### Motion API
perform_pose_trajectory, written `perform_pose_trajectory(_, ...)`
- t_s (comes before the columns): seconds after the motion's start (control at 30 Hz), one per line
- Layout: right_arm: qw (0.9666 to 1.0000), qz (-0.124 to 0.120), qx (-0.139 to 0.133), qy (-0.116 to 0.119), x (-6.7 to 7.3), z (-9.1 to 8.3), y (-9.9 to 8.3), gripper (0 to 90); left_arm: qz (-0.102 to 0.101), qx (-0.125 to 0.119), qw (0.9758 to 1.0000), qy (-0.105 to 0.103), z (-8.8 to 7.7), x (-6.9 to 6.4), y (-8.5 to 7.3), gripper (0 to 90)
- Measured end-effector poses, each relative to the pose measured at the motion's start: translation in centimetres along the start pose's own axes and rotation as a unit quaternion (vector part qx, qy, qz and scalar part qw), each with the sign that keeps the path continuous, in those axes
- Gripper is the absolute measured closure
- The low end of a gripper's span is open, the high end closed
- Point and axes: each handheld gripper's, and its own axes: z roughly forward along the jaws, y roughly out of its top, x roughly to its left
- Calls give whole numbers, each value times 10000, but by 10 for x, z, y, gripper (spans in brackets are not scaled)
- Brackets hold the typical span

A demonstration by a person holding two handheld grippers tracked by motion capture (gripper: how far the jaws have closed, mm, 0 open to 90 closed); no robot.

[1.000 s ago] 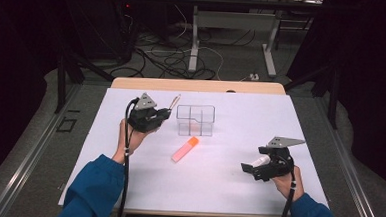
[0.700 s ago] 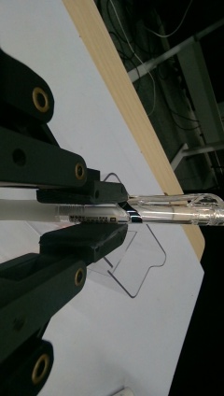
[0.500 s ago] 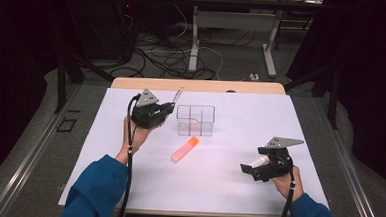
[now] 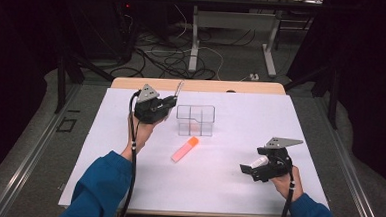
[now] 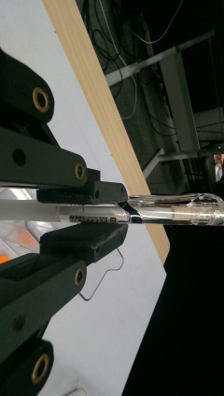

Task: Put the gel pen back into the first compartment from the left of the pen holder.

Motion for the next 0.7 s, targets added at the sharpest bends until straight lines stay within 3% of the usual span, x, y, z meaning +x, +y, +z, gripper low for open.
perform_pose_trajectory(0.2, 10000, 17, 11, -1, 1, 0, 0, 0, -91, -97, 9999, 43, 12, -1, 0, 792)
perform_pose_trajectory(0.47, 10000, 33, 27, 17, 1, 0, 0, 0, -305, -426, 9986, 74, 18, 0, 1, 792)
perform_pose_trajectory(0.7, 10000, -16, -12, 17, 1, 1, -1, 0, -328, -721, 9969, 17, 28, -6, 4, 792)
